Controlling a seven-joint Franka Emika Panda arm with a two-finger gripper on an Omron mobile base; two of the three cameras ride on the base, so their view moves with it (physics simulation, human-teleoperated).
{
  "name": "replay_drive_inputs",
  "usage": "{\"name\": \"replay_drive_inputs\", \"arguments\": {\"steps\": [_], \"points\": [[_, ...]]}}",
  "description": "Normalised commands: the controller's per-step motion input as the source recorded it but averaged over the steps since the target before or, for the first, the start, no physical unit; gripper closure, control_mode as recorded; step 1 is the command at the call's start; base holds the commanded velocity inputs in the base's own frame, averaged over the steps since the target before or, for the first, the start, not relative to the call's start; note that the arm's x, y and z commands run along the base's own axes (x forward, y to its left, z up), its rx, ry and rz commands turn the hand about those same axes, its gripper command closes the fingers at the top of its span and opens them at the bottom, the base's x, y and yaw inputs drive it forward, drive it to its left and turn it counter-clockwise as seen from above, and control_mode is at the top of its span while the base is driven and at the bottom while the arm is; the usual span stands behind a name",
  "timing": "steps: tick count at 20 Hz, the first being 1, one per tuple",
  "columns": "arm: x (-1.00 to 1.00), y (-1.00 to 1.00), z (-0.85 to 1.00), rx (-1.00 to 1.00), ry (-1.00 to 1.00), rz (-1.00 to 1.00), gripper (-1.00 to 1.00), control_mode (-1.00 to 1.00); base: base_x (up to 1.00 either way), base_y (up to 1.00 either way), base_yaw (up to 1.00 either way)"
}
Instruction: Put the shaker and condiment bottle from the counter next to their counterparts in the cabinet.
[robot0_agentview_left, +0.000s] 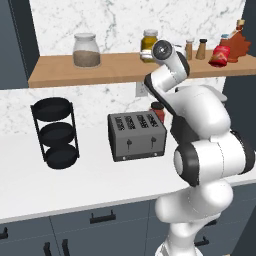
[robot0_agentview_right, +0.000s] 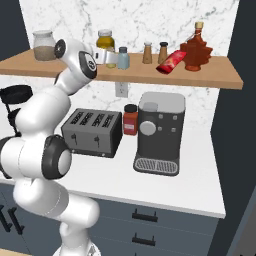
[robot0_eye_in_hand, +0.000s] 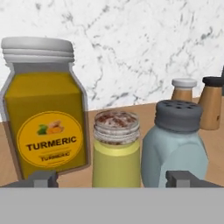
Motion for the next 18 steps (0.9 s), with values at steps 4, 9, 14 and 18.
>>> {"name": "replay_drive_inputs", "arguments": {"steps": [4, 9, 14, 18], "points": [[-0.17, 0.0, 0.0, 0.0, 0.0, 0.09, -1.0, -1.0, 0.0, 0.0, 0.0], [-0.26, 0.0, 0.0, 0.0, 0.0, 0.09, -1.0, -1.0, 0.0, 0.0, 0.0], [-0.5, 0.0, 0.04, 0.0, -0.01, 0.09, -1.0, -1.0, 0.0, 0.0, 0.0], [-0.72, 0.01, 0.09, 0.0, -0.06, 0.07, -1.0, -1.0, 0.0, 0.0, 0.0]]}}
